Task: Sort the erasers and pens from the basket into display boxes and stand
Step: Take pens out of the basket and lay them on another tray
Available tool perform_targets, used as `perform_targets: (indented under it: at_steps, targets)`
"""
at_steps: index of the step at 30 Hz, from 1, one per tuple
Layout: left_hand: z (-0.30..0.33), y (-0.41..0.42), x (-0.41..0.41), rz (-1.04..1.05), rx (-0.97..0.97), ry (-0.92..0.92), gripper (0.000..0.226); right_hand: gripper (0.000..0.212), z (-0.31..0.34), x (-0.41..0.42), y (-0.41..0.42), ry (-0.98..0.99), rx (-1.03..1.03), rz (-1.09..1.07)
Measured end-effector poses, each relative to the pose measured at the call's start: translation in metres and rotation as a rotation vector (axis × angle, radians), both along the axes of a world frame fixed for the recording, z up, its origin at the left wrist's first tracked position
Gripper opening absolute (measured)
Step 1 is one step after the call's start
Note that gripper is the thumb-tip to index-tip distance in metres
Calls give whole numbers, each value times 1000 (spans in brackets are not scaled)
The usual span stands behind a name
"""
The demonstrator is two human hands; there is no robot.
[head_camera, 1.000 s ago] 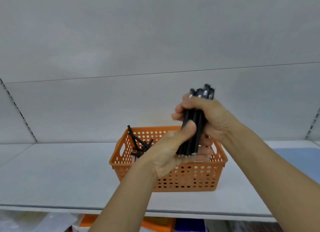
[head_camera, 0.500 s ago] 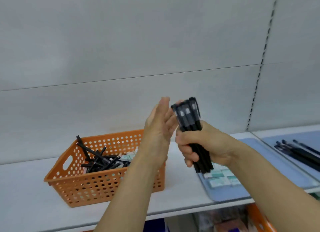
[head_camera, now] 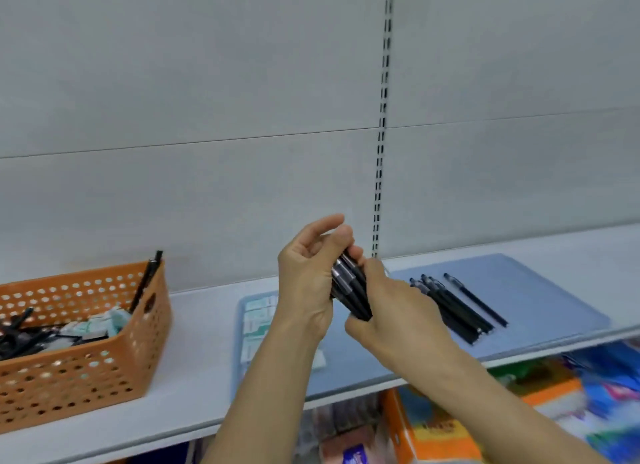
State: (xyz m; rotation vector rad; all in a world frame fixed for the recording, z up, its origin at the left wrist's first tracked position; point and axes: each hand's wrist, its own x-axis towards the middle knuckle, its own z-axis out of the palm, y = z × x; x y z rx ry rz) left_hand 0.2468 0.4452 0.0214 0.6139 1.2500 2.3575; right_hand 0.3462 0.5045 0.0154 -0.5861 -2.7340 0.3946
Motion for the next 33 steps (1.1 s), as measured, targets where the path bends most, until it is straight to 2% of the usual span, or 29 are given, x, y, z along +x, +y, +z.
perform_targets:
  at_steps: [2,4,6,8,11,15,21,27,33]
  targets:
    - [-11,24,18,-10,-8,-23,17,31,-10,17,28,-36,-52,30]
    - [-25,52,35,-25,-150,60,23,22,-17,33,65,-74,-176,29]
    - [-45,81,50,-34,-429,279,39,17,-26,46,109,-45,-290,-45]
    - [-66,105,60,-68,-679,585,57,14,-37,53,160,20,-343,-168]
    - [-95,134,63,-114,-1001,1030,62,20,-55,53,226,-21,-365,-330]
    - [-115,157,59,-218,-1204,1302,75,31,-74,41,261,-182,-283,-373]
    - [-128,159,48,-206,-1198,1375,57,44,-83,28,259,-277,-130,-359]
    - [-130,156,48,-200,-1207,1377,68,67,-102,40,242,-306,107,-418]
    - [-129,156,48,-210,-1237,1368,83,58,-118,48,224,-207,-27,-322]
